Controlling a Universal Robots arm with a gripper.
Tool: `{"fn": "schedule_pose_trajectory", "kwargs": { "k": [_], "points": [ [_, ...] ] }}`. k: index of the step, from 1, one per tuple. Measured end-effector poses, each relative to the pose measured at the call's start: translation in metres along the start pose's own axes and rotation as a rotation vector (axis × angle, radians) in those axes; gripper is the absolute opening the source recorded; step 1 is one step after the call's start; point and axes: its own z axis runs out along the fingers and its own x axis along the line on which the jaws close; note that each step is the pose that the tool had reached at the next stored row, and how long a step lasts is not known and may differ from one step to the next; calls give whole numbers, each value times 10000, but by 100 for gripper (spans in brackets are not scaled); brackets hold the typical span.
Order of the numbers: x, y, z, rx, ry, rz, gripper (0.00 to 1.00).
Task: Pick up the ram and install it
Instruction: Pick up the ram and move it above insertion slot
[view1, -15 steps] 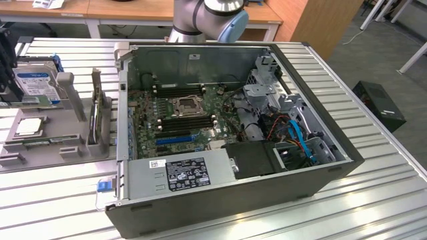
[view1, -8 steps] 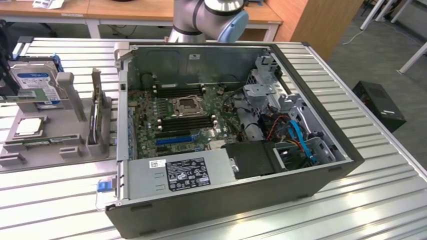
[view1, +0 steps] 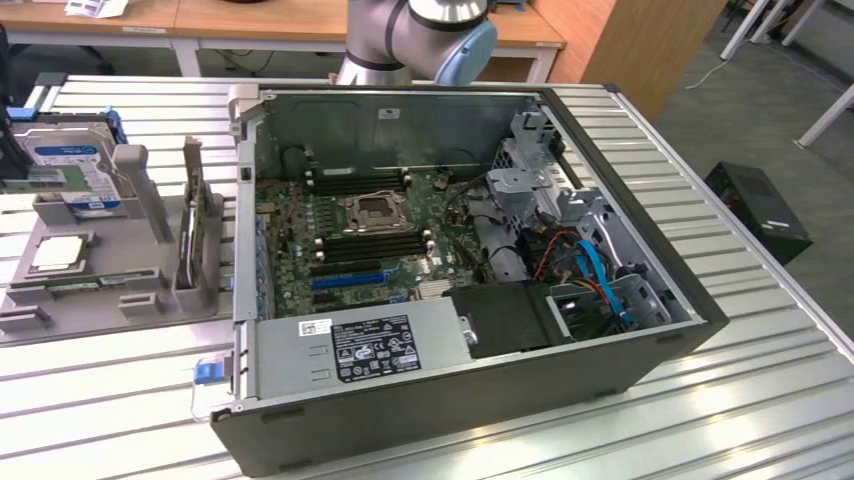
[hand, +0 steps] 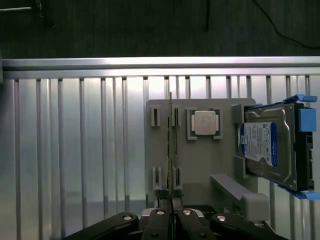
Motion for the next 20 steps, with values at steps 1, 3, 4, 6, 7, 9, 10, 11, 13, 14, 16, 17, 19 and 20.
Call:
{"fn": "schedule_pose_trajectory", "kwargs": {
  "k": [1,3,4,6,7,9,10,11,13,14,16,17,19,20],
  "points": [
    [-2,0,-14,0,0,0,12],
    [-4,1,-38,0,1,0,12],
    [-5,2,-48,1,0,0,12],
    [-7,2,-67,2,-1,0,12],
    [-7,2,-73,2,-1,0,12],
    [-8,3,-74,2,-1,0,12],
    [-8,2,-75,2,-1,0,12],
    [-8,2,-75,2,0,0,12],
    [-8,3,-75,1,0,0,12],
    [-8,3,-76,1,1,0,12],
    [-9,-5,-78,-1,2,0,12],
    [-9,-14,-77,0,1,1,12],
    [-10,-45,-77,1,0,0,12],
    [-11,-63,-78,1,1,1,12]
  ]
}}
